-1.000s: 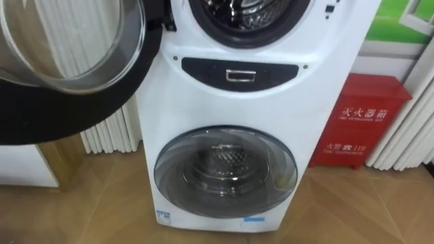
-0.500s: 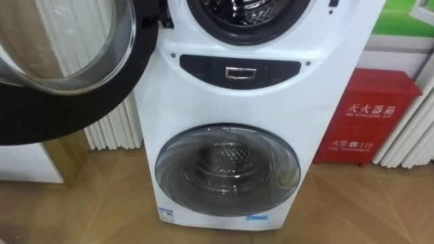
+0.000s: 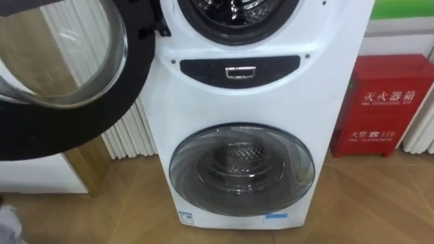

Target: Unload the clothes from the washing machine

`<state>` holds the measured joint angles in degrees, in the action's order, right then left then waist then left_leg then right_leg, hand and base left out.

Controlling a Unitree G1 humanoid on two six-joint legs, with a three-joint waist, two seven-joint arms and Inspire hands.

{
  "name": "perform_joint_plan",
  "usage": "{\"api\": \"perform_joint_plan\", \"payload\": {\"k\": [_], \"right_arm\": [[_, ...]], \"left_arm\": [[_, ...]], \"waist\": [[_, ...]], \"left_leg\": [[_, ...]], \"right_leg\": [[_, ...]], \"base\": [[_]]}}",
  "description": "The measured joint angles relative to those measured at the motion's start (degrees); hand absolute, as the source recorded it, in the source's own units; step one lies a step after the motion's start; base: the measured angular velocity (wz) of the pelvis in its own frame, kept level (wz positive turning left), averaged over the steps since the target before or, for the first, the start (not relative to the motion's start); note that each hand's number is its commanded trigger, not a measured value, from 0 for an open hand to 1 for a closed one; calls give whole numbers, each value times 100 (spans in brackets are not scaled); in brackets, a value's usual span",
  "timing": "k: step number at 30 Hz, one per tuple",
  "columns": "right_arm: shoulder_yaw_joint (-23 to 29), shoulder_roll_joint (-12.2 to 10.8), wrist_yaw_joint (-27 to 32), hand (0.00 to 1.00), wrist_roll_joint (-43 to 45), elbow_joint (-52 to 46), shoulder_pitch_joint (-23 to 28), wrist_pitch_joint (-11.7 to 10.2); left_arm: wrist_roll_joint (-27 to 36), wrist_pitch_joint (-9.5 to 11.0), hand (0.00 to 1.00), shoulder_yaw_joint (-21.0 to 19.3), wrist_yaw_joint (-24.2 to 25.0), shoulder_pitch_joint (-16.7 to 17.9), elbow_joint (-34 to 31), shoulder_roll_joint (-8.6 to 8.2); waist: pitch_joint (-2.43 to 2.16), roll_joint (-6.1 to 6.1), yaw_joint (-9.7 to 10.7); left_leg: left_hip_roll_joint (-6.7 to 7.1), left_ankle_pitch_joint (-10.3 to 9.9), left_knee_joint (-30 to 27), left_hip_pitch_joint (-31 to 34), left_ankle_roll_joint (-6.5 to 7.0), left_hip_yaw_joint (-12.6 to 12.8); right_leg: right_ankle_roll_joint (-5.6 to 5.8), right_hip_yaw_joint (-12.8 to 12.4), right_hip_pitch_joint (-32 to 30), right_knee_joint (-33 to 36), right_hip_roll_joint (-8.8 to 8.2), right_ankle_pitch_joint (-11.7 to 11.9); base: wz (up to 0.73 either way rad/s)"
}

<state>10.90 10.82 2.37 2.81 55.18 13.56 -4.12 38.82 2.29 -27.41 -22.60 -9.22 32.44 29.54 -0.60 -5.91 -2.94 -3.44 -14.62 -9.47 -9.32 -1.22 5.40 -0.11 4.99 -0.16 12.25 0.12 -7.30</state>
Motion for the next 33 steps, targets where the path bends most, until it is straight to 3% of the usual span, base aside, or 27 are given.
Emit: {"api": "perform_joint_plan", "payload": {"k": [1, 3, 5, 10, 12, 15, 18, 21, 27, 28, 31, 33], "right_arm": [[1, 2, 0, 0, 8, 0, 14, 5], [5, 2, 1, 0, 18, -16, 51, 33], [4, -7, 2, 0, 23, -16, 85, 45], [74, -7, 0, 0, 201, 18, 82, 39], [223, -11, 10, 0, 316, 66, 72, 42], [260, -12, 25, 0, 533, 76, 40, 46], [351, -50, -11, 0, 687, 209, 5, 54], [406, -109, -70, 0, 662, 304, -65, 149], [396, -185, -206, 0, 624, 374, -128, 197], [396, -193, -234, 0, 624, 374, -149, 202], [348, -191, -326, 0, 606, 602, -341, 255], [127, -187, -432, 0, 563, 794, -486, 297]], "left_arm": [[-4, -10, 0, -3, -37, -78, -102, 48], [-119, -226, 0, 7, -201, -110, -296, 190], [-136, -255, 0, 9, -293, -110, -521, 200], [-273, -618, 0, 9, -651, -113, -1100, 284], [-720, -952, 0, 61, -912, -116, -1522, 375], [-1290, -1060, 0, 83, -1084, -159, -1710, 566], [-1729, -1281, 0, 91, -1131, -405, -1954, 566], [-2226, -1537, 0, 96, -1232, -404, -2531, 566], [-2613, -1765, 0, 325, -1283, -404, -3298, 563], [-2644, -1832, 0, 371, -1283, -405, -3426, 539], [-3018, -2080, 0, 464, -1280, -403, -3964, 159], [-3043, -2124, 0, 507, -1214, -261, -4503, -341]], "waist": [[-2, 9, -31], [4, 31, -55], [14, 66, -80], [5, 136, -169], [8, 137, -206], [23, 141, -209], [52, 170, -225], [83, 216, -211], [120, 270, -157], [127, 278, -136], [128, 281, -39], [134, 301, -18]], "left_leg": [[2, 0, 3, 8, 0, 1], [7, 0, 6, 20, 0, -13], [6, 0, 5, 31, 0, -37], [-6, 0, 1, 29, 0, -58], [-10, 0, 2, 18, 0, -97], [-12, 0, -1, 64, 0, -127], [-10, 0, -16, 134, 1, -268], [-8, 0, -25, 201, 1, -416], [-3, 0, -95, 370, 1, -591], [1, 1, -108, 396, 1, -592], [32, 16, -127, 469, 26, -619], [54, 22, -127, 502, 37, -634]], "right_leg": [[0, -5, -18, 6, 0, 0], [0, -15, -68, 14, 3, 1], [-1, -7, -70, 12, 5, 1], [-2, -1, -11, -87, 19, 22], [9, 24, 93, -248, 27, 80], [19, 65, 124, -368, 27, 132], [22, 201, 124, -371, 8, 136], [32, 301, 160, -454, -3, 144], [37, 341, 124, -463, -40, 147], [37, 363, 124, -465, -51, 147], [43, 409, 147, -447, -104, 150], [57, 367, 134, -422, -131, 159]], "base": [[-13], [-3], [5], [4], [10], [9], [24], [22], [32], [38], [42], [30]]}}
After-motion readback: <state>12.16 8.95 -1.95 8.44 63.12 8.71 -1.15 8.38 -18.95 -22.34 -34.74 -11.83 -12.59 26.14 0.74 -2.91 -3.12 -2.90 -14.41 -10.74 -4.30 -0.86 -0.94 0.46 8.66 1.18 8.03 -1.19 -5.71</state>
